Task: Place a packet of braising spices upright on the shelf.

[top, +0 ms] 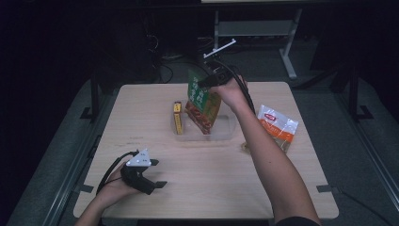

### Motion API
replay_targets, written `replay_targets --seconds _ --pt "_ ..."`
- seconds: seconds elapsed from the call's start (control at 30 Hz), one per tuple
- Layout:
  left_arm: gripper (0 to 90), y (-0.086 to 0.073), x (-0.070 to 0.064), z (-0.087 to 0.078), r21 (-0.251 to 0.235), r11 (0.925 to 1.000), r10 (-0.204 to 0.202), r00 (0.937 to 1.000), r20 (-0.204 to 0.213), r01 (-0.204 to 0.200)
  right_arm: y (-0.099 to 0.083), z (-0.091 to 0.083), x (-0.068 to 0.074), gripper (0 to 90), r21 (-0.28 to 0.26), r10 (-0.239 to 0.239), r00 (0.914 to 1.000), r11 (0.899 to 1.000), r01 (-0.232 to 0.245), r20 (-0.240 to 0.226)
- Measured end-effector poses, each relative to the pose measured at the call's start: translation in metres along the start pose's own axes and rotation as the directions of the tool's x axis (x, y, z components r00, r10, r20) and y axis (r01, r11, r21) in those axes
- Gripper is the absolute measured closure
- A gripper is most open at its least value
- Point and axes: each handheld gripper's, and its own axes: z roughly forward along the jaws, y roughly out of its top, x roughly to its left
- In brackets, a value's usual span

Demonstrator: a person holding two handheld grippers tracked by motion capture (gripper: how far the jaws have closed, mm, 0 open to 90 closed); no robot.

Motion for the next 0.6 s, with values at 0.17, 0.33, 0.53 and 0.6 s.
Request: replay_targets --seconds 0.17,0.33,0.53,0.6 --pt "13.3 0.0 -0.001 0.002 -0.005 1.0 -0.005 1.0 0.003 0.005 -0.004 -0.015 -0.001 43.7 -0.053 -0.033 0.9993 0.998 0.034 0.018" --pt "13.3 0.001 -0.001 0.002 -0.003 1.0 -0.008 1.0 0.001 0.008 -0.013 -0.035 -0.002 30.5 -0.107 -0.074 0.9967 0.991 0.077 0.034" --pt "13.3 0.0 -0.001 0.001 -0.006 0.9998 -0.019 0.9998 -0.003 0.019 -0.031 -0.054 -0.004 27.9 -0.129 -0.087 0.9961 0.988 0.088 0.011" --pt "13.3 0.0 0.0 0.002 -0.003 0.9998 -0.021 0.9998 -0.005 0.021 -0.04 -0.06 -0.004 27.5 -0.135 -0.1 0.995 0.986 0.099 0.0"
